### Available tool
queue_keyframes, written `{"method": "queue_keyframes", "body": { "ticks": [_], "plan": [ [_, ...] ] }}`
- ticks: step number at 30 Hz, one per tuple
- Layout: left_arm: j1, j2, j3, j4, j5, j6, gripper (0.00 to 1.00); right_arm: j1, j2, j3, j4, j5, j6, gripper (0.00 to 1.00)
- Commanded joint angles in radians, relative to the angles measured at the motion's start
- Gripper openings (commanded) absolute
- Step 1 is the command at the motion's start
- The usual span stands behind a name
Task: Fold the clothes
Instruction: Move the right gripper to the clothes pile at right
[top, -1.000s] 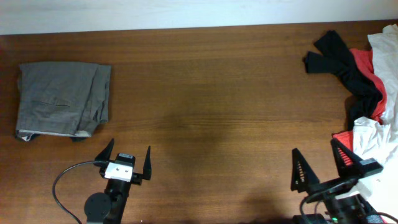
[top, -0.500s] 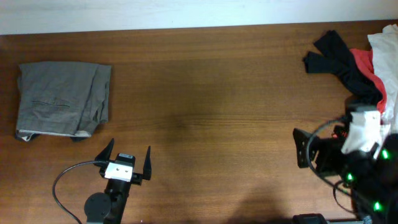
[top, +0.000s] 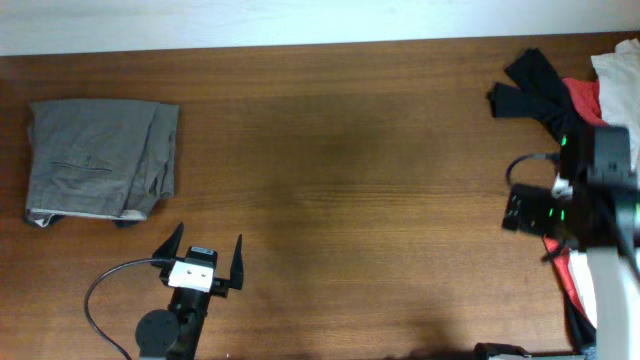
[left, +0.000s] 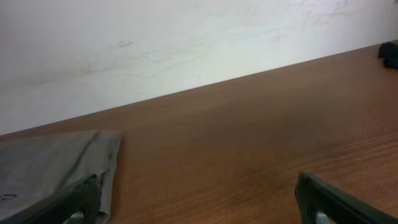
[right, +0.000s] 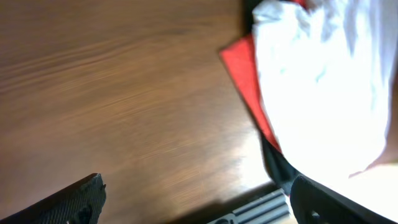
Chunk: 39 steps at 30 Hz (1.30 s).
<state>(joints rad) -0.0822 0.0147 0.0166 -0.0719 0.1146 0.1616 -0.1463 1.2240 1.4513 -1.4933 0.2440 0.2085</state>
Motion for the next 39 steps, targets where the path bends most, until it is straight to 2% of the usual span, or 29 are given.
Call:
{"method": "queue_keyframes", "body": {
  "ticks": [1, 8, 13, 21, 32, 39],
  "plan": [
    [-0.003, -0.008, -0.008, 0.000, -0.007, 0.013, 0.99, -0.095, 0.079, 0.013, 0.017, 0.071, 0.058, 0.99],
    [-0.003, -0.008, -0.008, 0.000, -0.007, 0.013, 0.99, -0.315, 0.256, 0.011, 0.094, -0.016, 0.100, 0.99],
    [-0.003, -0.008, -0.008, 0.000, -0.007, 0.013, 0.99, -0.421, 0.361, 0.008, 0.121, -0.028, 0.124, 0.98],
    [-0.003, -0.008, -0.008, 0.000, -0.007, 0.013, 0.99, -0.470, 0.517, 0.005, 0.176, -0.026, 0.141, 0.81],
    [-0.003, -0.008, -0.008, 0.000, -0.007, 0.013, 0.99, -0.517, 0.646, -0.006, 0.239, -0.031, 0.137, 0.77],
    [-0.003, -0.008, -0.008, 0.000, -0.007, 0.013, 1.00, -0.516, 0.653, -0.043, 0.334, -0.086, 0.054, 0.70]
  ]
}}
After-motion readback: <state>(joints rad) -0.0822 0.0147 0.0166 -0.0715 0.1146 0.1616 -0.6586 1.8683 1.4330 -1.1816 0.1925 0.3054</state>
